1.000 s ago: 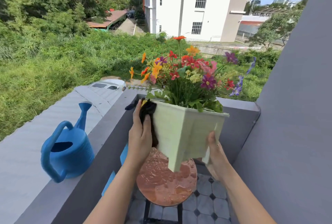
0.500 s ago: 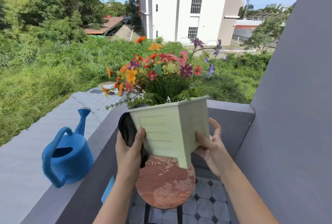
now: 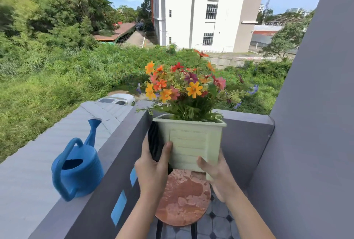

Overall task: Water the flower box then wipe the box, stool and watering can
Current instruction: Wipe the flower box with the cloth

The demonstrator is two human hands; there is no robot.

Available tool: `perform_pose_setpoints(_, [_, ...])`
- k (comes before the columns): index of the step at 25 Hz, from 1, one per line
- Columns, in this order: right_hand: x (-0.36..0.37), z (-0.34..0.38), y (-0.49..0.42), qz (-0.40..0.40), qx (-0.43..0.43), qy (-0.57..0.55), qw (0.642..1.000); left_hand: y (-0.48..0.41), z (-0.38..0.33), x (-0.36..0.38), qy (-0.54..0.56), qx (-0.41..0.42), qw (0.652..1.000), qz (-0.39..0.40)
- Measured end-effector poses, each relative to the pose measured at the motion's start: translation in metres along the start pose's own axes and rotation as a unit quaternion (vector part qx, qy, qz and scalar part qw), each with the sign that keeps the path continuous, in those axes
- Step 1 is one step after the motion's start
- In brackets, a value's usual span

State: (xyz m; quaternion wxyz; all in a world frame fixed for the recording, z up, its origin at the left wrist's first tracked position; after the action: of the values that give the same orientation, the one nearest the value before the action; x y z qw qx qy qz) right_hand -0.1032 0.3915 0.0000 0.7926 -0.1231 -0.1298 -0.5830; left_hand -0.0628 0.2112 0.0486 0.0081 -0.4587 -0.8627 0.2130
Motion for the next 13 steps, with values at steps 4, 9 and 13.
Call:
perform_pose_setpoints(4, [-0.03, -0.004, -0.003, -0.052, 0.001, -0.022, 0.998, 0.028, -0.025, 0.01, 0.011, 0.086, 0.995, 0.056])
perform_pose_setpoints(9, [-0.043, 0.002, 0.007, -0.016, 0.03, -0.137, 0.99, -0.004, -0.042, 0.028, 0.021, 0.084, 0.989, 0.117])
perform_pose_setpoints(13, [-0.046, 0.014, 0.009, -0.023, 0.022, -0.127, 0.991, 0.006, -0.027, 0.033, 0.097, 0.049, 0.988, 0.113])
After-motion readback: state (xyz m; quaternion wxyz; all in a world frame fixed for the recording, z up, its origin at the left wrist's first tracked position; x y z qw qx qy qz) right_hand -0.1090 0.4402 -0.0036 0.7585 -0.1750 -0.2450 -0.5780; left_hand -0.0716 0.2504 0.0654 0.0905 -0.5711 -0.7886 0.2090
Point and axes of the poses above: each hand's wrist, its own y-axis away from the middle knuckle, its own x-axis out of the palm, z = x × y, the point moved 10 cm from there along -y, towards the middle knuckle, and after that the axes turned 3 degrees about -y, right-handed, at the moved point
